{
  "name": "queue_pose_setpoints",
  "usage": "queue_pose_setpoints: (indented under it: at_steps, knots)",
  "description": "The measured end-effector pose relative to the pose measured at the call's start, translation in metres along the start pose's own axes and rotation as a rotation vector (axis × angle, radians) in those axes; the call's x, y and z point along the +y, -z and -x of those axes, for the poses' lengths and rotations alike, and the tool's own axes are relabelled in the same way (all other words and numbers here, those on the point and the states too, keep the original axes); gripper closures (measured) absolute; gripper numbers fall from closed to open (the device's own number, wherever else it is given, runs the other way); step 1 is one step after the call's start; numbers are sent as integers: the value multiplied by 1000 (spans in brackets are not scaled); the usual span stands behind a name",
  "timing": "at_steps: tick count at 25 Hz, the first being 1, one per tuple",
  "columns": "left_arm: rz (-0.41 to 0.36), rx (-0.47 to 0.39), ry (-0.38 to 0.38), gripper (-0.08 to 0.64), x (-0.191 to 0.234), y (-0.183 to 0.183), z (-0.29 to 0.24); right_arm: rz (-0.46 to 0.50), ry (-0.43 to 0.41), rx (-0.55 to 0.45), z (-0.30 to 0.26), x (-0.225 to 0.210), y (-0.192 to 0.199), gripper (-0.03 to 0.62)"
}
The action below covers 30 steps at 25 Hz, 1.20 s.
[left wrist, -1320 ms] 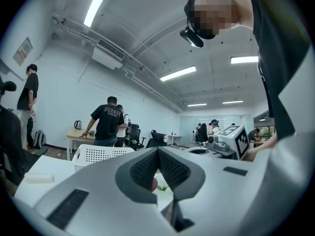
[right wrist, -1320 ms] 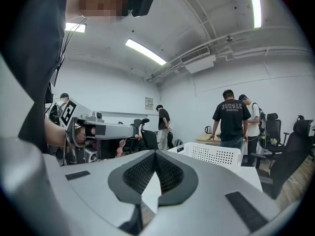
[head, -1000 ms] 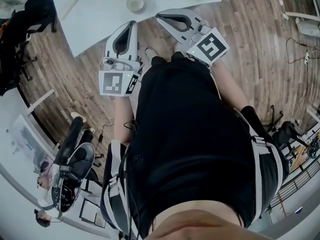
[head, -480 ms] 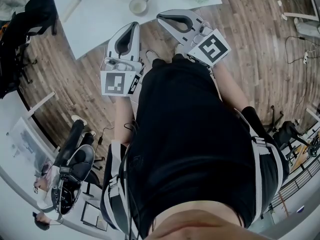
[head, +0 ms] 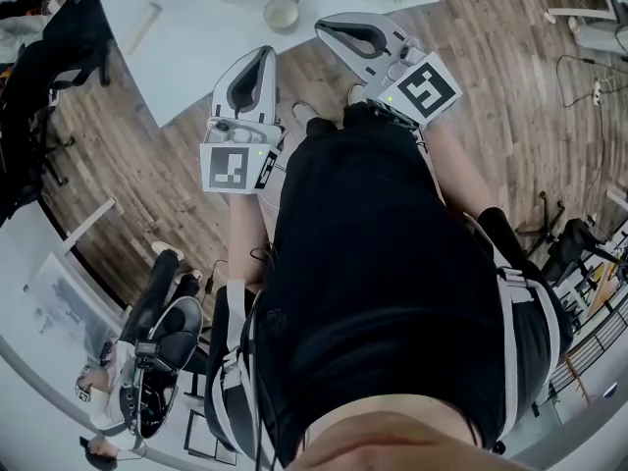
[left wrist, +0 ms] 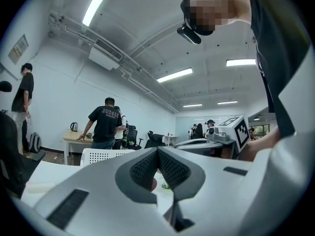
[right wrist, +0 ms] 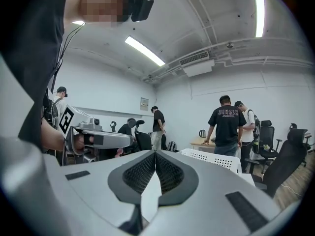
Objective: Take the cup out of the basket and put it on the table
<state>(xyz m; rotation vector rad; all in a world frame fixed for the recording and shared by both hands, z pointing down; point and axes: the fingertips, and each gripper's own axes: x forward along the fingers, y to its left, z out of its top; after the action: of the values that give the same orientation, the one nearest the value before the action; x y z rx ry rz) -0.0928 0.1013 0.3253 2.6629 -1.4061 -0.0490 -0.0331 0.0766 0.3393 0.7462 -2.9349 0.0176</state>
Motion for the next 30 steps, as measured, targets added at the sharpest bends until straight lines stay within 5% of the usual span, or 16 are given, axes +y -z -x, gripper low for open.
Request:
queue_pose_setpoints:
  at_steps: [9, 30]
  knots:
    - [14, 14, -1, 543, 41, -2, -3, -8, 32, 2, -33, -16, -7, 572]
    - [-27, 34, -21, 541, 103, -21, -142, 4, 26, -32, -104, -173, -10, 572]
